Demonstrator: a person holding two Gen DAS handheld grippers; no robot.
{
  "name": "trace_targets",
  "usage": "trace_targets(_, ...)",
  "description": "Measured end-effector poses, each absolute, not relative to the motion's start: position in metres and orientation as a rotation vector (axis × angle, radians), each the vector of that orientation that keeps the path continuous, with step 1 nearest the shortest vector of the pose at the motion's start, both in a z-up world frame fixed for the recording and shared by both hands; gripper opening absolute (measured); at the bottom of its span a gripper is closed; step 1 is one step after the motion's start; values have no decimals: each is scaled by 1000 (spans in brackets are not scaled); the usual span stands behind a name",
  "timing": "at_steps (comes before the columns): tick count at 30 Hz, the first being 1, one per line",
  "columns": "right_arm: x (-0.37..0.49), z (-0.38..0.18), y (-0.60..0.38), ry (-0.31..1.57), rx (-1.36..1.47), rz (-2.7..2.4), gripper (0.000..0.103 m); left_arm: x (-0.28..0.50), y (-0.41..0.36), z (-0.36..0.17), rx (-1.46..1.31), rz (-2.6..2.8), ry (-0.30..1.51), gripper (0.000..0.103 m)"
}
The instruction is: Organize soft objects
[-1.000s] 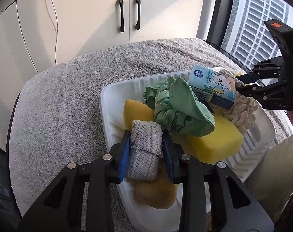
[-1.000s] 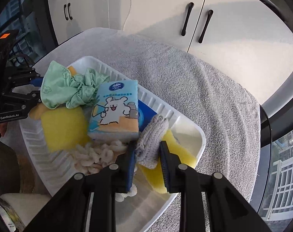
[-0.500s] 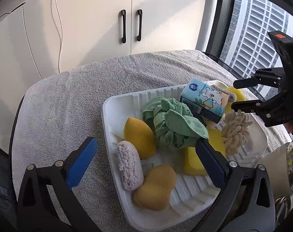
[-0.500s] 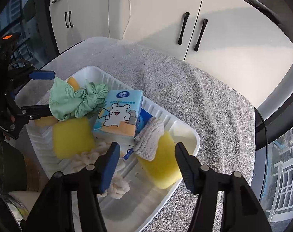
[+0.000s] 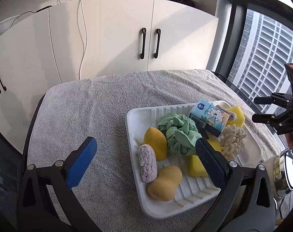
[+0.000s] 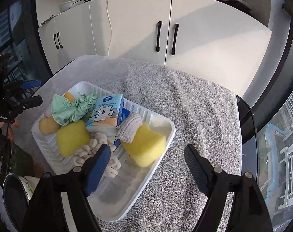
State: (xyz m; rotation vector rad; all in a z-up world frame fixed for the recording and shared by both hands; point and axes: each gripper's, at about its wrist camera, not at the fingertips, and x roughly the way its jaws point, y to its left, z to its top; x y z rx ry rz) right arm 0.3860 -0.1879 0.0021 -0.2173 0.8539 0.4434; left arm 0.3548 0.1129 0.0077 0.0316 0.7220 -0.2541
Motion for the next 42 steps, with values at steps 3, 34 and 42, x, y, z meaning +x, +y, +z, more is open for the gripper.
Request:
trace_targets(3, 374, 6, -206, 844, -156, 413, 81, 339, 123, 18, 7, -220, 690, 103)
trace_targets(34, 113, -2, -215, 735, 40, 247, 83, 71, 68, 33, -106, -76, 544, 103)
trace_targets(42, 71, 24, -176, 638, -48, 183, 83, 44, 30, 53, -72, -50, 493, 103)
